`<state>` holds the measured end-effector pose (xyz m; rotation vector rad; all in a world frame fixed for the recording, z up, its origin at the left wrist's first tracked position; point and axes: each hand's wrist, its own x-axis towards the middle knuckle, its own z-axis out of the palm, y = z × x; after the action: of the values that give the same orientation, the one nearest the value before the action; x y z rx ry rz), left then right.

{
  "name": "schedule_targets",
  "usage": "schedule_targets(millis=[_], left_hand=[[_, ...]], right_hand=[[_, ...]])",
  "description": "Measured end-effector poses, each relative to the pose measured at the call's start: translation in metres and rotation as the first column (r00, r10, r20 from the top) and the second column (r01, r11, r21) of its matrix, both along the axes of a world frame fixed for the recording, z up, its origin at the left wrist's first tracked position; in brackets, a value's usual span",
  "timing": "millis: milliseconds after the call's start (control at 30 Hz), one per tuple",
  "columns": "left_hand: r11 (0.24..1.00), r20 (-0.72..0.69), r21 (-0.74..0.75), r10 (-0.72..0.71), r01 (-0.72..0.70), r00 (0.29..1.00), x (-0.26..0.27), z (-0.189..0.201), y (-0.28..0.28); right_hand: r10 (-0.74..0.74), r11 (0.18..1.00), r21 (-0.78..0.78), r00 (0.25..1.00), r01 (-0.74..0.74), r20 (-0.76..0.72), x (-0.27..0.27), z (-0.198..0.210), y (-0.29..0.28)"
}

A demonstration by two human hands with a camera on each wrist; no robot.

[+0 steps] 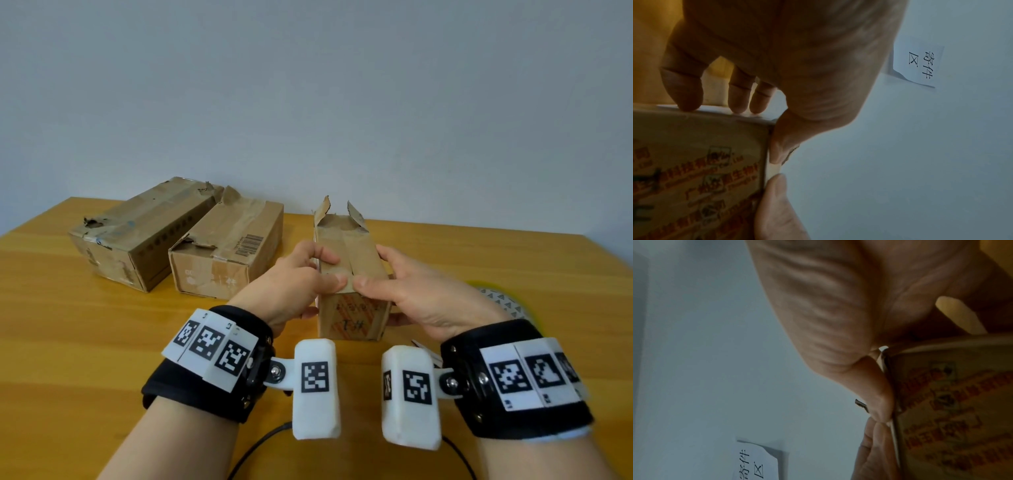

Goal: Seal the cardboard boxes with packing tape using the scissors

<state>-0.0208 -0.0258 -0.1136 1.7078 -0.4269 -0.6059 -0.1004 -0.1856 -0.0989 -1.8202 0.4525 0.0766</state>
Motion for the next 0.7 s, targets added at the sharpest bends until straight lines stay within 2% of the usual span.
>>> schedule_targets(millis=[233, 400, 700], left_hand=[[1.000, 0.007, 0.008, 0.001, -0.001, 1.000, 0.000, 0.001, 0.000], [1.000, -0.008, -0.001, -0.007, 0.007, 1.000, 0.000, 0.000, -0.001], [0.999, 0.012, 0.005, -0.032, 0.032, 0.999, -0.002, 0.002, 0.001]], right_hand=[[0.006, 1.000, -0.016, 1.000, -0.006, 0.015, 0.003, -0.002, -0.001], [-0.012, 0.998, 0.061, 1.000, 0.013, -0.008, -0.002, 0.000, -0.010], [-0.014, 1.000, -0.026, 1.000, 0.013, -0.012, 0.001, 0.000, -0.007]])
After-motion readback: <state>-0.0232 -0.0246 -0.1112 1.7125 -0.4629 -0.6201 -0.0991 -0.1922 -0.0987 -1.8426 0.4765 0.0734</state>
